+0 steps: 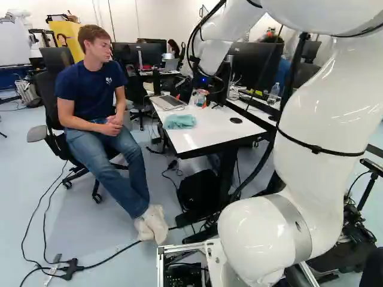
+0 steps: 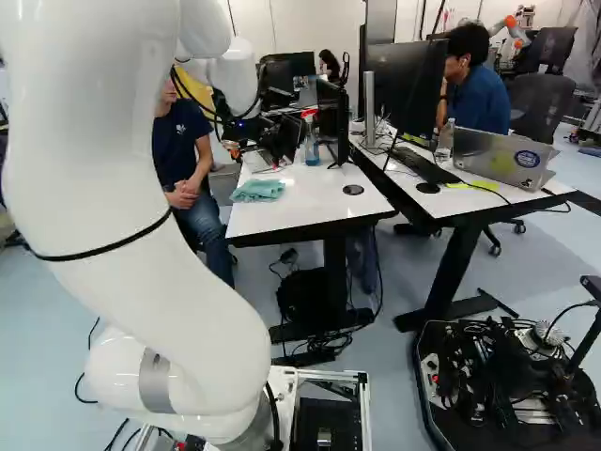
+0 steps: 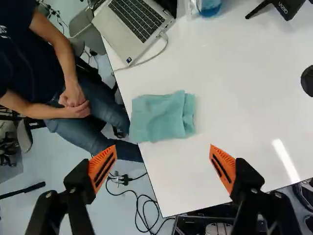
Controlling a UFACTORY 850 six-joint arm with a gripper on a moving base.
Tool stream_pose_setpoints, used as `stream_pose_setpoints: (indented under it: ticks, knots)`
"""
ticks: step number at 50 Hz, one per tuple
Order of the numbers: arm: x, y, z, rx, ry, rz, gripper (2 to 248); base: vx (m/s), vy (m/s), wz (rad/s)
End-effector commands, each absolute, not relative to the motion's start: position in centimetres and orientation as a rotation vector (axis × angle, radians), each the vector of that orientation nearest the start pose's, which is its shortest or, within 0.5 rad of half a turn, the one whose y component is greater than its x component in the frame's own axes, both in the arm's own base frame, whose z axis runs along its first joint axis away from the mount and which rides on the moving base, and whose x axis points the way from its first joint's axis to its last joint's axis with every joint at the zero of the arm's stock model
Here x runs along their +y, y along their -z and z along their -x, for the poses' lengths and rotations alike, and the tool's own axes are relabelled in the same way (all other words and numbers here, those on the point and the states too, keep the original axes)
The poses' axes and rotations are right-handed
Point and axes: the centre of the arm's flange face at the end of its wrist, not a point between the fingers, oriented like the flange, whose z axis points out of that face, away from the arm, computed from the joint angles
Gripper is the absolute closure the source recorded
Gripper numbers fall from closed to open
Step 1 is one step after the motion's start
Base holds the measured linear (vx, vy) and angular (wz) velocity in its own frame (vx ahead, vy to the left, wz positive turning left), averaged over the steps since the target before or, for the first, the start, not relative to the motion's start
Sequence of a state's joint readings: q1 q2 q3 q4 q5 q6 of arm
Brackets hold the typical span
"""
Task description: Clean the table with the green towel
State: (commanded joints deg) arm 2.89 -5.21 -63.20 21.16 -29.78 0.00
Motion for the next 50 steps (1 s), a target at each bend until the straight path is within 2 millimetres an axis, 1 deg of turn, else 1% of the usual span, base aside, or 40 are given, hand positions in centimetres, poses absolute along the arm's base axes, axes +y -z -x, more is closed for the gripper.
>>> stream_pose_setpoints:
  ticks: [37,44,50]
  knots:
    - [0.2,-57.6,-46.7,0.429,0.698,2.776,3,0.0,0.0,0.0]
    - [-0.3,-57.6,-46.0,0.444,0.701,2.775,3,0.0,0.0,0.0]
    - [-0.4,-57.6,-45.9,0.448,0.702,2.775,3,0.0,0.0,0.0]
